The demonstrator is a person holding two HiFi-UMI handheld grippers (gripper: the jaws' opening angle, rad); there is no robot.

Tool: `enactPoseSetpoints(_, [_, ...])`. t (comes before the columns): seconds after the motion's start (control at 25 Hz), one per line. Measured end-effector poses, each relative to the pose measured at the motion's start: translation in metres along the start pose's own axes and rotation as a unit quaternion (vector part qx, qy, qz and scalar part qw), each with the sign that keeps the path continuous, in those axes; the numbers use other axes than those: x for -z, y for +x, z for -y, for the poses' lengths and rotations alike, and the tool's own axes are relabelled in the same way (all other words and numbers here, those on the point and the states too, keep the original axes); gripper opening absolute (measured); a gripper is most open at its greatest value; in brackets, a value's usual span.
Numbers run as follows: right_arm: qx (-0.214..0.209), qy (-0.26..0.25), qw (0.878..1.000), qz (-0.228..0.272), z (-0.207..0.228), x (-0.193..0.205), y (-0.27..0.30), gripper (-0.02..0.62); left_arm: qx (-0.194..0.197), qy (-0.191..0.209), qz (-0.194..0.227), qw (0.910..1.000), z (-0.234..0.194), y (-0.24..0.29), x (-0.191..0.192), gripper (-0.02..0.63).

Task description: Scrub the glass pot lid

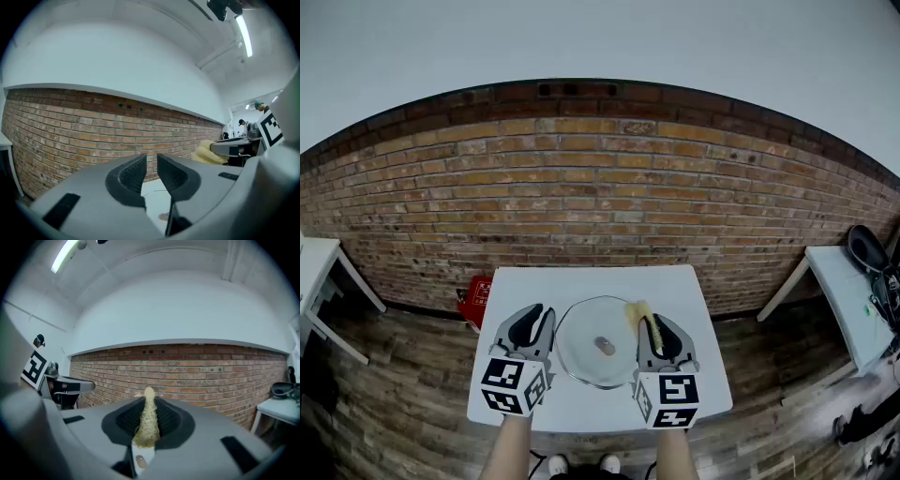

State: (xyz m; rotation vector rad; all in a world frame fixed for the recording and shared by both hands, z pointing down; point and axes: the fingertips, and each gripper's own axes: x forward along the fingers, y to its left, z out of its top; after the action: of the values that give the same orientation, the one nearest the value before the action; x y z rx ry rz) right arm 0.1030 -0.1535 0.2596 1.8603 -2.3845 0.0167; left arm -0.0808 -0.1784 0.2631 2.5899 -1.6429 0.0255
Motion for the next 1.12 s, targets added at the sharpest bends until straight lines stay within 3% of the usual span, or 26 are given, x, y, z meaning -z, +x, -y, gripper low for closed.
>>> enactPoseSetpoints(0.6, [-0.003, -0.029, 0.999, 0.041, -0.020, -0.040, -0.015, 0.058, 0.009, 0.027, 0.043, 0.9987, 0.013, -0.013, -0.044, 0.035])
enactPoseSetpoints(1.12, [0.008, -0.028, 0.999, 0.035, -0.017, -0.037, -0.021, 0.058, 0.026, 0.032, 0.020, 0.9989, 0.029, -0.006, -0.031, 0.011])
